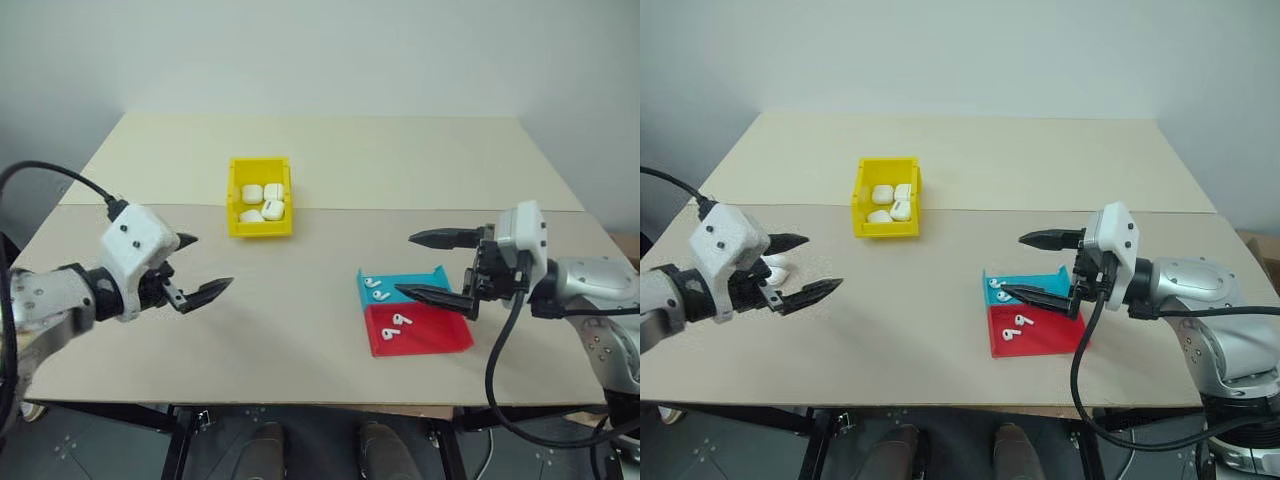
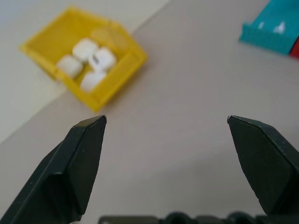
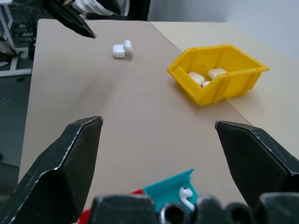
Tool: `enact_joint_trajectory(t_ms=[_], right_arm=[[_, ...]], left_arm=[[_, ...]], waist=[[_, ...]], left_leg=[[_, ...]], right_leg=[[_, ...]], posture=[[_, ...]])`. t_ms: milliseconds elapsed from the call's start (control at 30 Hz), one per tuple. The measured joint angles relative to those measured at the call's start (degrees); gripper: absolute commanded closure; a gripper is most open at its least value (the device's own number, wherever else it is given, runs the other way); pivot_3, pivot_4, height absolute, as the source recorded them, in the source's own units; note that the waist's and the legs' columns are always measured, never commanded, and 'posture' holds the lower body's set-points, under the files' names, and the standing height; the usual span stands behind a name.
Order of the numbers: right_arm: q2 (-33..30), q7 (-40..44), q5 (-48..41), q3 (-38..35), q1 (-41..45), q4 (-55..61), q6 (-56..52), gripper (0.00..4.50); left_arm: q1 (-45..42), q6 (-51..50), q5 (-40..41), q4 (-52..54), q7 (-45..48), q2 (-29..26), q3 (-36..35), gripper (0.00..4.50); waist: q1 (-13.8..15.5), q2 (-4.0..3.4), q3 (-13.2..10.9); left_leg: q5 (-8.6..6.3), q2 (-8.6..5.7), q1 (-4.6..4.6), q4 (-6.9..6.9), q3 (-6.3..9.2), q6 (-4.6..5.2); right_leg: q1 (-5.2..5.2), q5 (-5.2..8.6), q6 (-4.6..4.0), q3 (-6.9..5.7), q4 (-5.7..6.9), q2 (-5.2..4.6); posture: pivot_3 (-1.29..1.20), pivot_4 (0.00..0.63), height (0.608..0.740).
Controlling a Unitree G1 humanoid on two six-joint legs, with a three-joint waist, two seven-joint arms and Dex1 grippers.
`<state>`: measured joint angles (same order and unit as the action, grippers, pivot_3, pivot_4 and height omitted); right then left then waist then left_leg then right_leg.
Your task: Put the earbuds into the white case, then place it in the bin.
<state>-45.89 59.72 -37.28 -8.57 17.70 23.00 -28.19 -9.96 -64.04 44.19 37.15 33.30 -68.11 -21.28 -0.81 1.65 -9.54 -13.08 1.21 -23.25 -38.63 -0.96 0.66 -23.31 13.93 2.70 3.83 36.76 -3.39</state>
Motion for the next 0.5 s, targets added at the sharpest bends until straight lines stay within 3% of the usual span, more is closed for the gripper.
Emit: enact_joint_trajectory(t_ms=[67, 167, 233, 500], right_arm=[[-0.39, 0.16, -0.03, 0.06, -0.05, 0.13, -0.1, 0.01], [-1.03, -0.06, -0.01, -0.17, -1.11, 0.24, -0.38, 0.01], [-1.06, -0.23, -0.01, -0.22, -1.76, 0.45, -0.73, 0.01], [-0.98, -1.3, -0.06, 0.47, -3.14, 2.88, -1.75, 0.01]], left_arm=[[-6.01, -13.14, 2.58, -2.84, -1.87, -3.46, 0.67, 0.0], [-8.35, -20.48, 3.51, -3.33, -2.49, -6.41, 3.81, 0.0], [-14.82, -25.07, 5.02, -6.85, -3.44, -6.36, 8.22, 0.0], [-36.97, -28.28, 0.7, -33.12, -13.53, -3.62, 31.16, 0.0]], waist=[[-0.03, 0.0, 0.0], [-0.15, 0.01, -0.01], [-0.04, 0.06, -0.04], [-0.02, 0.18, -0.1]], left_leg=[[0.0, -0.02, 0.01, 0.01, 0.04, 0.0], [-0.05, -0.05, 0.0, 0.13, 0.1, -0.03], [-0.04, -0.08, -0.03, 0.18, 0.08, -0.04], [-0.04, -0.16, -0.1, 0.23, 0.02, -0.04]], right_leg=[[0.0, 0.24, 0.4, 0.02, -0.01, -0.02], [-0.06, 0.21, 0.3, 0.07, -0.01, -0.06], [-0.12, 0.08, 0.02, 0.06, 0.05, -0.02], [-0.19, 0.1, 0.0, 0.04, 0.05, -0.03]], posture=[[0.0, 0.15, 0.74], [0.0, 0.15, 0.74], [0.0, 0.15, 0.74], [0.0, 0.15, 0.74]])
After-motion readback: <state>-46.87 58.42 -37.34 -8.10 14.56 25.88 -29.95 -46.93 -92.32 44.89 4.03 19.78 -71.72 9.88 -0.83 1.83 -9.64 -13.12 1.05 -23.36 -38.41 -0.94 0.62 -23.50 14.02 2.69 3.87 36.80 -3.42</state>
